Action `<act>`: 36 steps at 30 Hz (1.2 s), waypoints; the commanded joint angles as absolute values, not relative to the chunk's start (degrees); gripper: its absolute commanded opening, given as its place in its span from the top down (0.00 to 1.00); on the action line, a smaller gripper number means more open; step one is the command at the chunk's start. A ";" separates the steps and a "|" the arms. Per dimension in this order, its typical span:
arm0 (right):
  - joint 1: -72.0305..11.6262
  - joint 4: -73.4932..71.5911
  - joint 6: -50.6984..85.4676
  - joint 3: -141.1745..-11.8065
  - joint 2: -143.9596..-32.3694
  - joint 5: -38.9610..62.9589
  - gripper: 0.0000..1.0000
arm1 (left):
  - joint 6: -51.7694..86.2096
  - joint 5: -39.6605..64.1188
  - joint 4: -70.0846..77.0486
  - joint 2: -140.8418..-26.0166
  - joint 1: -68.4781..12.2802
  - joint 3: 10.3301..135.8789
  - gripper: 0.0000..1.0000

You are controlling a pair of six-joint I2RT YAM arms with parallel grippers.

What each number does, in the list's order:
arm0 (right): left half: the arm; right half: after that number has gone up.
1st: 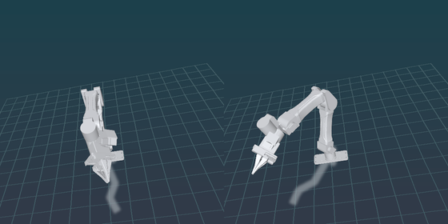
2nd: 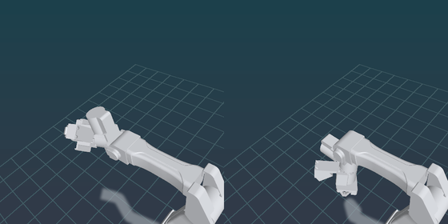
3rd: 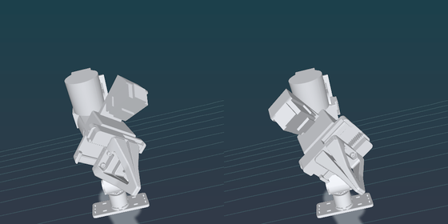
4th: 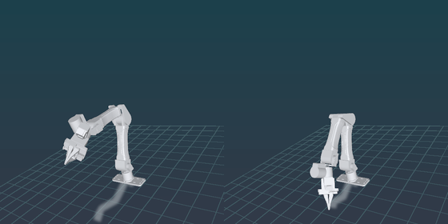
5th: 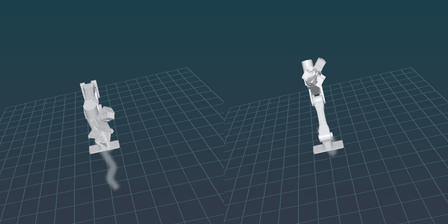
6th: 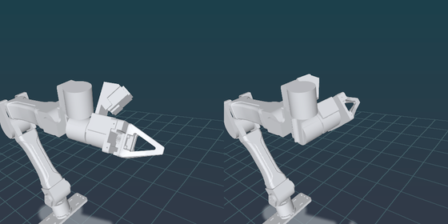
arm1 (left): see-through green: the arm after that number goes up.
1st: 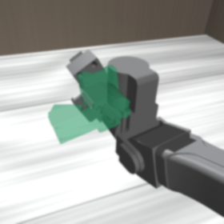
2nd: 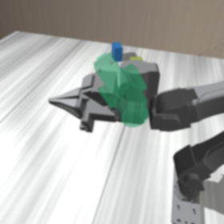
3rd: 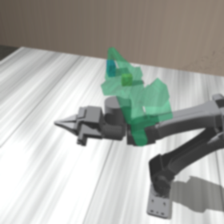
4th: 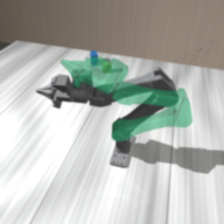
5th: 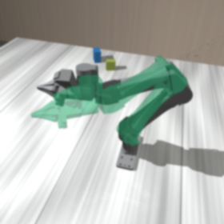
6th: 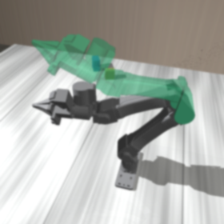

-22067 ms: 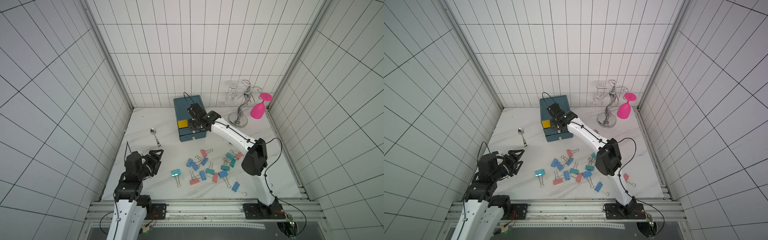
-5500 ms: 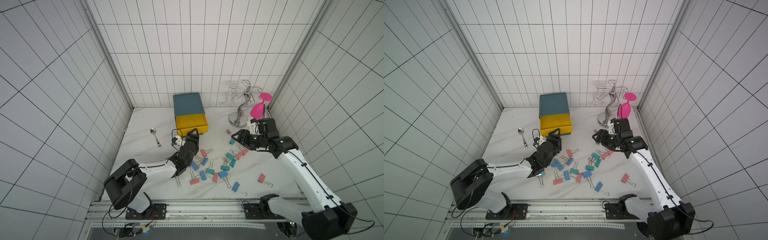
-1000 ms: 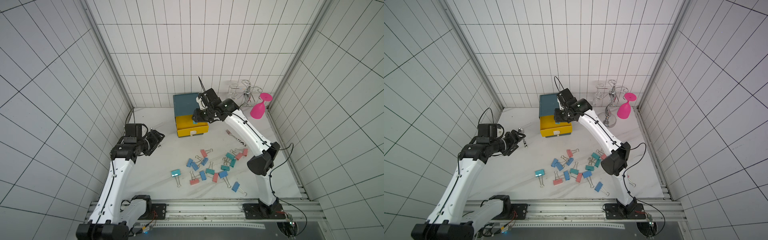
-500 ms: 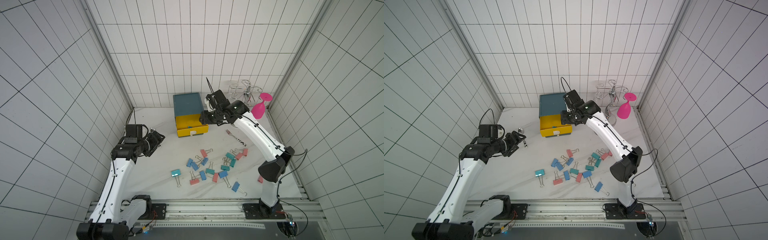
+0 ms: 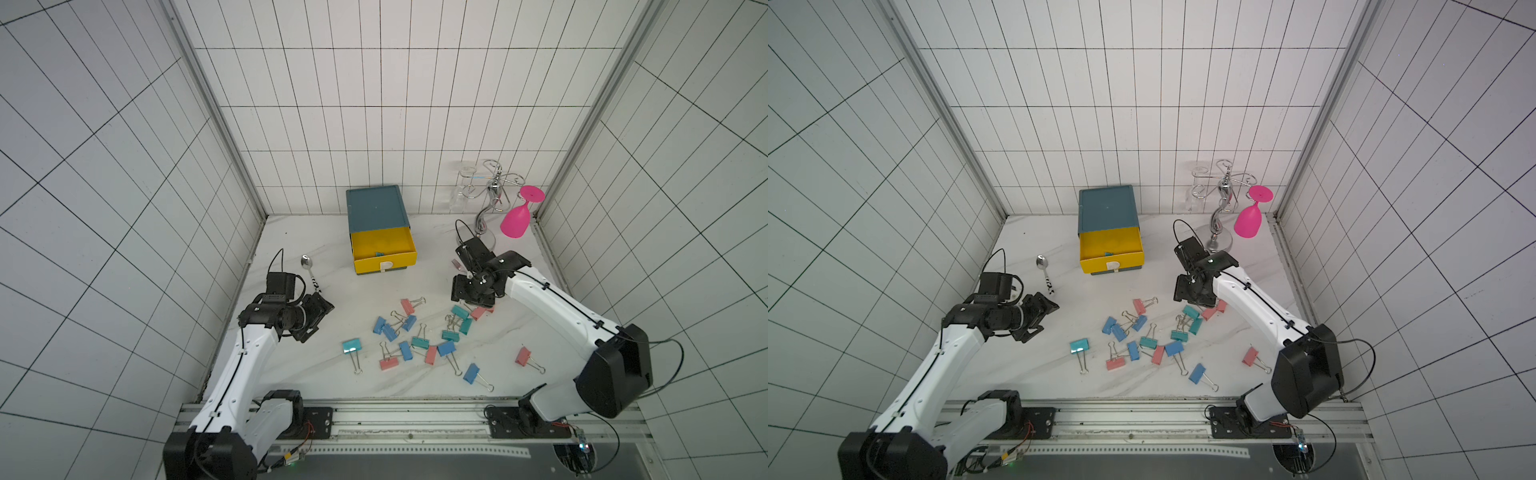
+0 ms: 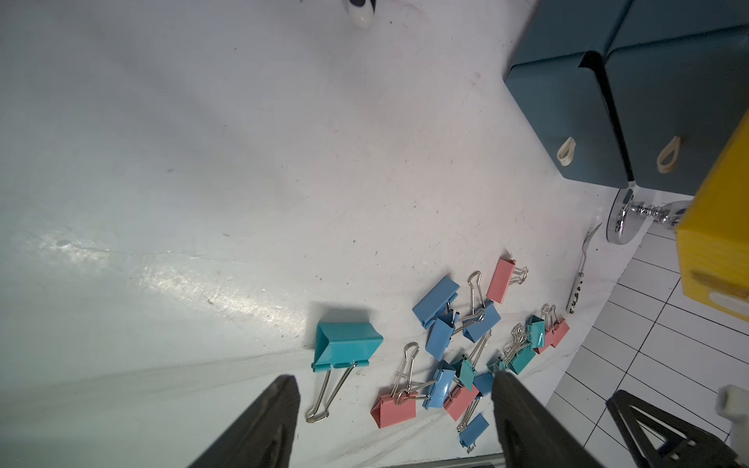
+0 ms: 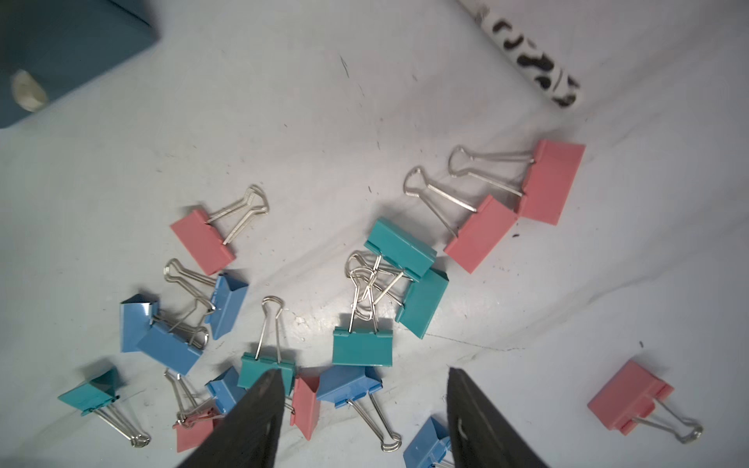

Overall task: Put the binder clips in the drawer according to color
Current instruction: Place the binder clip in the drawer, then pick up the binder clip at the center of the board.

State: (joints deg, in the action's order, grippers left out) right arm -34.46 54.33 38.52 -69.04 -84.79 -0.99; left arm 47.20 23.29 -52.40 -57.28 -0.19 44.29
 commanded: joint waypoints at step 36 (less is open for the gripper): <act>-28.76 50.65 53.55 -72.32 -104.15 -1.27 0.27 | 46.28 20.91 -50.62 -56.23 -2.55 46.34 0.21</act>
State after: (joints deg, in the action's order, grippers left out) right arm -29.21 49.30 52.16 -72.75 -103.24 -0.47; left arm 47.57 21.76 -51.55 -55.75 -2.55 44.56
